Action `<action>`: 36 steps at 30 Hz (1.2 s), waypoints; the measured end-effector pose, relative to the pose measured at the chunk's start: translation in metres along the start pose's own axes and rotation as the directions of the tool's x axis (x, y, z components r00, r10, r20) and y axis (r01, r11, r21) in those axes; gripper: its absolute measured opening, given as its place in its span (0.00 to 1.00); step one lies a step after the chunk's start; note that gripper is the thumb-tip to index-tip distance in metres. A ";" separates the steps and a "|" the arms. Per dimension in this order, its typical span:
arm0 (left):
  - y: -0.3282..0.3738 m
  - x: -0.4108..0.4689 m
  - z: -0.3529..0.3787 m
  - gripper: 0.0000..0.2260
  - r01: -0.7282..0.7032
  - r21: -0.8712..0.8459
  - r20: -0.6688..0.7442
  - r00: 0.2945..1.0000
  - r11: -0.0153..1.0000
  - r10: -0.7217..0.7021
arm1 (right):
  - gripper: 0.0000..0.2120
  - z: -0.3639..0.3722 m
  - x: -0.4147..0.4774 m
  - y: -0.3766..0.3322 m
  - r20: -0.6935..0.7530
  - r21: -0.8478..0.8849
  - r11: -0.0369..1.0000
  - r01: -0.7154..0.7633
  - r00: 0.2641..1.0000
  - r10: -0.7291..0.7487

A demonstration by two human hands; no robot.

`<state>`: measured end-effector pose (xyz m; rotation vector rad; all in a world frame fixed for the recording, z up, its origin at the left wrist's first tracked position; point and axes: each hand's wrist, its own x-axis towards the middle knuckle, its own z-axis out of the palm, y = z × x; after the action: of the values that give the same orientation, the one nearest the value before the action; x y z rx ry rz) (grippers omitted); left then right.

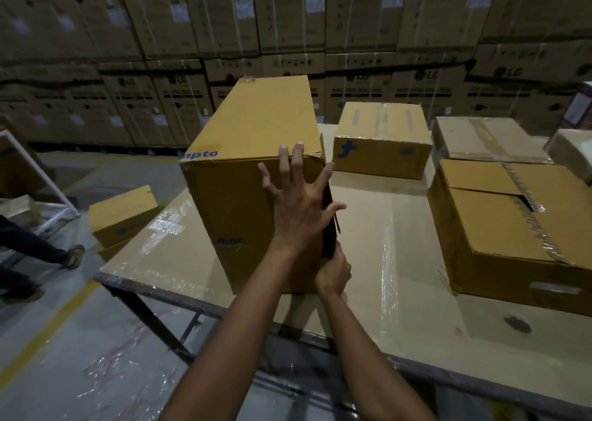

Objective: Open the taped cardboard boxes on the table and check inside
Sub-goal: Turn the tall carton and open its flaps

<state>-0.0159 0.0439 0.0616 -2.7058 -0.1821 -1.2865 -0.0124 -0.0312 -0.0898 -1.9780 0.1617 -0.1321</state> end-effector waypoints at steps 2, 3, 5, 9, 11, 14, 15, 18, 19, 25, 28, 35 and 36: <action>-0.008 0.008 -0.006 0.36 -0.011 -0.026 -0.010 1.000 1.000 0.010 | 0.19 -0.001 -0.003 -0.010 -0.049 -0.011 1.000 0.002 0.999 -0.003; -0.013 0.012 -0.009 0.36 -0.028 -0.043 -0.025 0.999 0.999 0.027 | 0.17 -0.005 -0.002 -0.015 -0.059 -0.019 1.000 -0.005 0.998 0.004; -0.022 0.022 -0.017 0.35 -0.035 -0.093 -0.073 0.997 0.995 0.028 | 0.14 -0.021 0.007 -0.025 -0.084 -0.031 0.999 0.014 0.996 -0.017; -0.032 0.035 -0.031 0.33 0.158 -0.234 -0.194 0.959 0.959 -0.206 | 0.13 -0.073 0.040 -0.052 -0.178 -0.080 0.992 0.100 0.978 -0.113; -0.038 0.030 -0.031 0.33 0.291 -0.304 -0.222 0.904 0.907 -0.365 | 0.15 -0.096 0.050 -0.067 -0.211 -0.128 0.982 0.140 0.963 -0.165; -0.053 0.011 -0.023 0.33 0.438 -0.397 -0.228 0.804 0.807 -0.549 | 0.18 -0.107 0.052 -0.082 -0.238 -0.169 0.959 0.228 0.935 -0.265; -0.058 0.006 -0.020 0.34 0.459 -0.431 -0.222 0.781 0.777 -0.584 | 0.18 -0.108 0.051 -0.084 -0.237 -0.185 0.948 0.261 0.924 -0.300; -0.075 -0.004 -0.010 0.35 0.496 -0.508 -0.189 0.733 0.704 -0.653 | 0.18 -0.106 0.048 -0.086 -0.233 -0.262 0.905 0.335 0.888 -0.396; -0.079 -0.008 -0.008 0.35 0.507 -0.519 -0.184 0.720 0.688 -0.669 | 0.18 -0.107 0.047 -0.088 -0.230 -0.294 0.888 0.353 0.876 -0.424; -0.104 -0.062 0.018 0.35 0.648 -0.634 0.009 0.552 0.422 -0.834 | 0.17 -0.093 0.033 -0.094 -0.220 -0.500 0.733 0.461 0.751 -0.622; -0.095 -0.094 0.022 0.36 0.743 -0.625 0.214 0.456 0.237 -0.864 | 0.17 -0.073 0.023 -0.081 -0.140 -0.575 0.686 0.445 0.772 -0.619; -0.087 -0.090 0.015 0.28 0.774 -0.475 0.176 0.550 0.419 -0.817 | 0.14 -0.059 0.024 -0.054 -0.136 -0.515 0.755 0.407 0.831 -0.540; -0.087 -0.083 0.011 0.26 0.737 -0.423 0.132 0.625 0.527 -0.769 | 0.12 -0.062 0.027 -0.056 -0.154 -0.497 0.775 0.391 0.839 -0.522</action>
<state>-0.0743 0.1271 -0.0033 -3.0494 -1.3743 -1.8040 0.0067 -0.0692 -0.0132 -2.4241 -0.1341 -0.7702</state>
